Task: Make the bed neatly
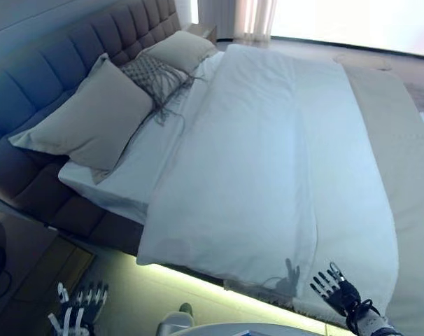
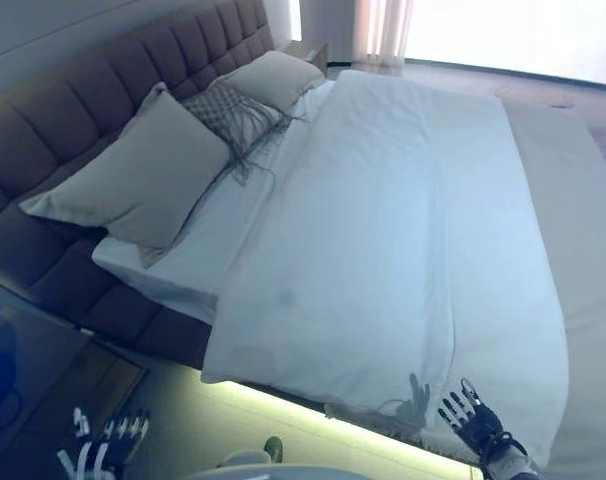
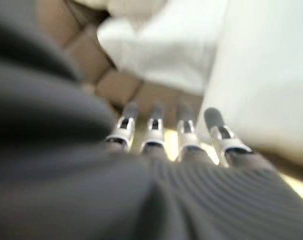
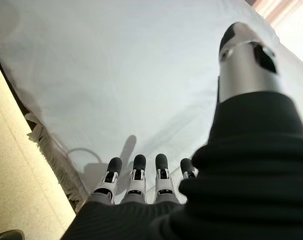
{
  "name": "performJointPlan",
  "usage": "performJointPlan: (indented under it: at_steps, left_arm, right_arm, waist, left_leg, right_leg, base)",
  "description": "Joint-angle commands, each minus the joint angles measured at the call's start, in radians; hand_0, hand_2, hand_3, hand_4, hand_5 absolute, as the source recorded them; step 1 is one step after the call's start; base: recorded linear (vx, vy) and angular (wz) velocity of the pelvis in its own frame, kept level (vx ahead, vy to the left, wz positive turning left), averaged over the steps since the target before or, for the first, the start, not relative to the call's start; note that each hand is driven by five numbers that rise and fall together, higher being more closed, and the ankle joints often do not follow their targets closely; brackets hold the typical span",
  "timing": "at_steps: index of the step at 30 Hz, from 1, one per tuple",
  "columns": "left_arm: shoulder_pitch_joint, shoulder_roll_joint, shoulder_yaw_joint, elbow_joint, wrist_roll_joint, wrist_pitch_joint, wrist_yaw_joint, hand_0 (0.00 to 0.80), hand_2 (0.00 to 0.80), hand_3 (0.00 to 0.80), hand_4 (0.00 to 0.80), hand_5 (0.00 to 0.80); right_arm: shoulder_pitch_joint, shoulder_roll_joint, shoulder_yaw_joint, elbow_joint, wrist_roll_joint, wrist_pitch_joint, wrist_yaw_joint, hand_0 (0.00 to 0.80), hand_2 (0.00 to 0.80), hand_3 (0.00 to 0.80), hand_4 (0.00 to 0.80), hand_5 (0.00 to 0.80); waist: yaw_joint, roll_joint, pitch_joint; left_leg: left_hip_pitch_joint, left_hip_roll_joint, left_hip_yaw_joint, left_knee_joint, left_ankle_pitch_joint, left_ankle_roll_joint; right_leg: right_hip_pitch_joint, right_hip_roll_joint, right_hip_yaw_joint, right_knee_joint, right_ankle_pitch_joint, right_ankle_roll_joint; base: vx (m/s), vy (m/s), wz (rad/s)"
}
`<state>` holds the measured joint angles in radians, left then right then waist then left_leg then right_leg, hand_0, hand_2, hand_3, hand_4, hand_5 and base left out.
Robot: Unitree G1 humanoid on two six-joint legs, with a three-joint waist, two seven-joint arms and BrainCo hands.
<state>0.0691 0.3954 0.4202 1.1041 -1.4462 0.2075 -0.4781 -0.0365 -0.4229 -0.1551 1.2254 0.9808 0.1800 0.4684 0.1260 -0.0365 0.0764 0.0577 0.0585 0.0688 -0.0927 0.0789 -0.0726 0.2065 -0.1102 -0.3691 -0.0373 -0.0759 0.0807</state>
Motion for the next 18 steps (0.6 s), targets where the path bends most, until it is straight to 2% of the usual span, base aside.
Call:
performJointPlan:
  at_steps: [1, 8, 11, 14, 18]
  left_arm:
    - [-0.065, -0.034, -0.019, -0.043, -0.016, -0.045, -0.088, 0.000, 0.000, 0.000, 0.000, 0.000]
    - [-0.075, -0.049, -0.091, -0.143, 0.026, -0.004, -0.286, 0.000, 0.000, 0.000, 0.000, 0.000]
    - [-0.077, -0.049, -0.123, -0.183, 0.078, -0.011, -0.320, 0.000, 0.000, 0.000, 0.000, 0.000]
    - [-0.070, -0.026, -0.176, -0.192, 0.227, -0.084, -0.356, 0.000, 0.000, 0.000, 0.000, 0.000]
    - [-0.038, 0.021, -0.297, -0.225, 0.378, -0.211, -0.381, 0.000, 0.000, 0.000, 0.000, 0.000]
  right_arm:
    - [-0.055, 0.003, -0.040, 0.002, 0.014, -0.025, -0.002, 0.000, 0.000, 0.000, 0.000, 0.000]
    - [-0.034, 0.004, -0.026, -0.007, 0.011, -0.019, -0.020, 0.000, 0.000, 0.000, 0.000, 0.000]
    - [-0.031, 0.010, -0.015, -0.016, 0.015, -0.025, -0.022, 0.000, 0.000, 0.000, 0.000, 0.000]
    - [-0.027, 0.010, -0.004, -0.030, 0.022, -0.012, -0.011, 0.000, 0.000, 0.000, 0.000, 0.000]
    - [0.002, 0.020, 0.031, -0.086, 0.019, -0.038, 0.012, 0.000, 0.000, 0.000, 0.000, 0.000]
  waist:
    - [0.012, 0.009, 0.021]
    - [0.000, 0.008, 0.022]
    - [-0.003, 0.009, 0.029]
    - [-0.009, 0.011, 0.026]
    - [-0.024, 0.019, 0.015]
  left_leg:
    - [0.051, -0.012, 0.023, 0.005, -0.096, 0.006]
    - [0.059, -0.005, 0.028, 0.005, -0.096, 0.004]
    - [0.068, -0.003, 0.036, 0.008, -0.100, 0.007]
    - [0.075, -0.002, 0.044, 0.005, -0.105, 0.009]
    - [0.071, -0.001, 0.063, 0.005, -0.103, 0.005]
  right_leg:
    - [-0.061, -0.097, 0.009, -0.028, 0.129, 0.084]
    - [-0.062, -0.092, 0.018, -0.017, 0.119, 0.076]
    - [-0.062, -0.093, 0.029, -0.011, 0.116, 0.074]
    - [-0.056, -0.090, 0.036, -0.024, 0.122, 0.076]
    - [-0.063, -0.090, 0.042, -0.043, 0.143, 0.084]
  base:
    - [0.028, -0.040, 0.01]
    - [0.036, -0.001, 0.01]
    - [0.000, 0.000, 0.00]
    - [0.000, 0.000, 0.00]
    - [-0.002, -0.002, -0.06]
